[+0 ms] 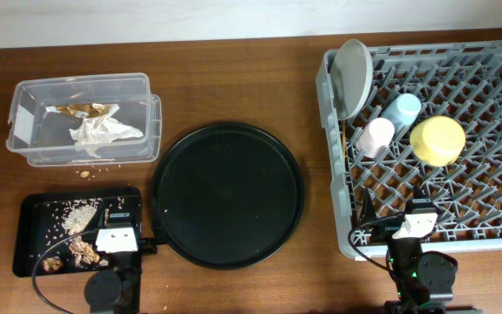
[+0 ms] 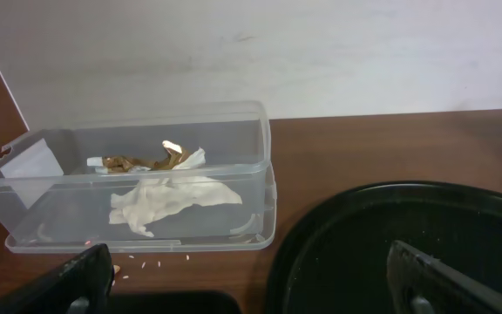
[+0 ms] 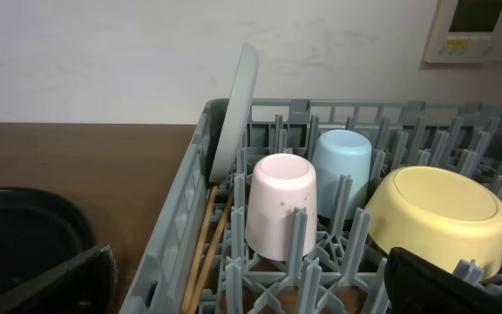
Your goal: Sort waste into correct bins and load items into the dishwasher rack
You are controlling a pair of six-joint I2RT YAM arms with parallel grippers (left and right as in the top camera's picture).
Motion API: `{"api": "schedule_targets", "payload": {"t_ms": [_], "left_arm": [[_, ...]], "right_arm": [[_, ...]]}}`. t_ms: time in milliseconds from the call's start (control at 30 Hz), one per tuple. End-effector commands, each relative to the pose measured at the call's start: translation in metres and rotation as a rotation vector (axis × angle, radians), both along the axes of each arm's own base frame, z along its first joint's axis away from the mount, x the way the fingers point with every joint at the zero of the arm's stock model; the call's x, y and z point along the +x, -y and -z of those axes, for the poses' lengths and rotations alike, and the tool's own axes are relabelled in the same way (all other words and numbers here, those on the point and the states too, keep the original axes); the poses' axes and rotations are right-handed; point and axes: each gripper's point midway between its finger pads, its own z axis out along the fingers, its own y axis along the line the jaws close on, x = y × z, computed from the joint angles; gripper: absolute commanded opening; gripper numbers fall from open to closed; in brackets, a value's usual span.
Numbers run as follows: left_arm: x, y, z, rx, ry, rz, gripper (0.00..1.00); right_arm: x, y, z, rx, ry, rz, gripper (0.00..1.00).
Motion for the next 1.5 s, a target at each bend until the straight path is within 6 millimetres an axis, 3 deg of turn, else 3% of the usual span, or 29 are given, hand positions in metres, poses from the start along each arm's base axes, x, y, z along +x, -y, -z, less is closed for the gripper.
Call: {"api": "schedule_targets", "payload": {"t_ms": [0,1467], "left_arm": [[-0.0001,0.0038,0.0014,0.018,-0.001,0.024,0.99],[0.0001,0.0115,0.0007,0.027,0.002,0.063,0.99]], "right_arm": [[-0.0002,0.0025,0.0019,0.007,-0.002,0.013,0.99],[-0.0002,0.0025,0.0018,0.007,-0.002,0.013,0.99]]}}
